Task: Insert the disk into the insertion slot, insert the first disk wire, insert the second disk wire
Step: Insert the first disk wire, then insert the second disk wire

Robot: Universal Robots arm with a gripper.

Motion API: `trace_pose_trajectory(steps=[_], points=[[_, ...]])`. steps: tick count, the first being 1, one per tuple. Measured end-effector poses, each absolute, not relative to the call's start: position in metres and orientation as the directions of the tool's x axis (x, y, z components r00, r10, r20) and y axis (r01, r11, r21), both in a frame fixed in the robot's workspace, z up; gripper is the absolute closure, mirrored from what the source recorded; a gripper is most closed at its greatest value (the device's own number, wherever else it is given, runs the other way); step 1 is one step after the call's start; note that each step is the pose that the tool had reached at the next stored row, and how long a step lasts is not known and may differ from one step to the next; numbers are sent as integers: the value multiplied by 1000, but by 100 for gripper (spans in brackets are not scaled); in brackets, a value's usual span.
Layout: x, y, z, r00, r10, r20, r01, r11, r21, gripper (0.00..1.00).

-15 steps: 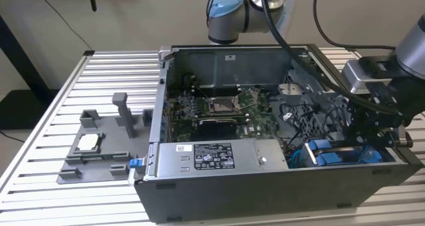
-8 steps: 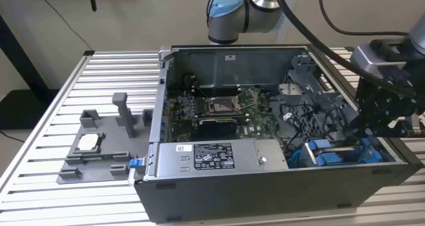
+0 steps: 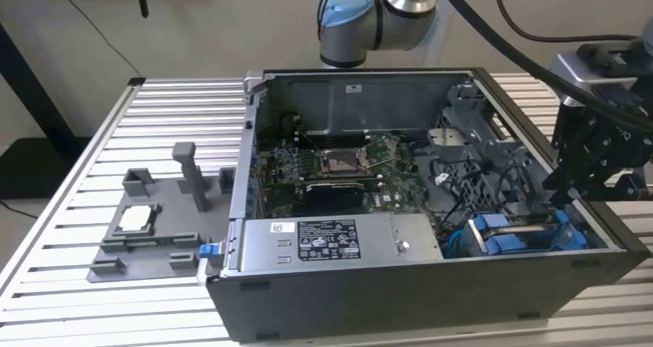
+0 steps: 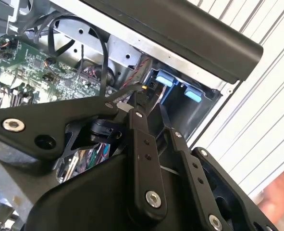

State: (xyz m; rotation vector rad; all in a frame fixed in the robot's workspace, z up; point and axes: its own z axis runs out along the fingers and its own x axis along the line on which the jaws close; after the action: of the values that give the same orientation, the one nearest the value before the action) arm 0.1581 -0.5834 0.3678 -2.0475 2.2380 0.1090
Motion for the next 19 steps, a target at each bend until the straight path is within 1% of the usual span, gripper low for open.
trace_pose_trajectory(steps=[19], points=[[152, -583, 374, -86, -988, -127, -996, 90, -27, 73]])
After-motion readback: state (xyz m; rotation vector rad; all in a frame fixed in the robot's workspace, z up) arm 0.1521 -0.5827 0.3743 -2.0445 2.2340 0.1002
